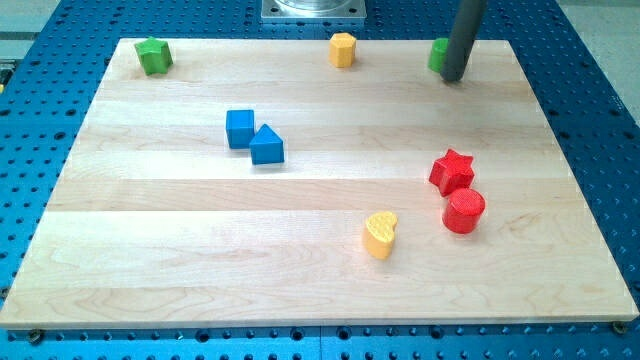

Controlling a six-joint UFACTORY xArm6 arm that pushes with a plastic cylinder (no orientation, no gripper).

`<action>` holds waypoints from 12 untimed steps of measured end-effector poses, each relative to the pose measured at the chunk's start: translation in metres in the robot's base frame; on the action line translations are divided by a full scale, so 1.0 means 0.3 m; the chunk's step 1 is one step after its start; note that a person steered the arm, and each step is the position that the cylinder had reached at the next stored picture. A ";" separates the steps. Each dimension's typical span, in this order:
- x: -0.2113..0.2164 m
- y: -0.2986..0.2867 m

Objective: Drag the red circle to the center left side of the board

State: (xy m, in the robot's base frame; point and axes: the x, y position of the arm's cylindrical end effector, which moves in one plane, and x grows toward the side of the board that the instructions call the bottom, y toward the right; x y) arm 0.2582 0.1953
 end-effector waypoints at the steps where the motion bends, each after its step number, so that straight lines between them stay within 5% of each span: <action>1: 0.042 -0.213; 2: -0.073 -0.170; 4: -0.072 -0.023; 6: 0.175 -0.276; 8: 0.274 -0.440; 10: 0.500 0.076; 11: 0.766 0.121; 12: 0.905 -0.076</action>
State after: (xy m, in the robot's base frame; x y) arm 0.5296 0.1724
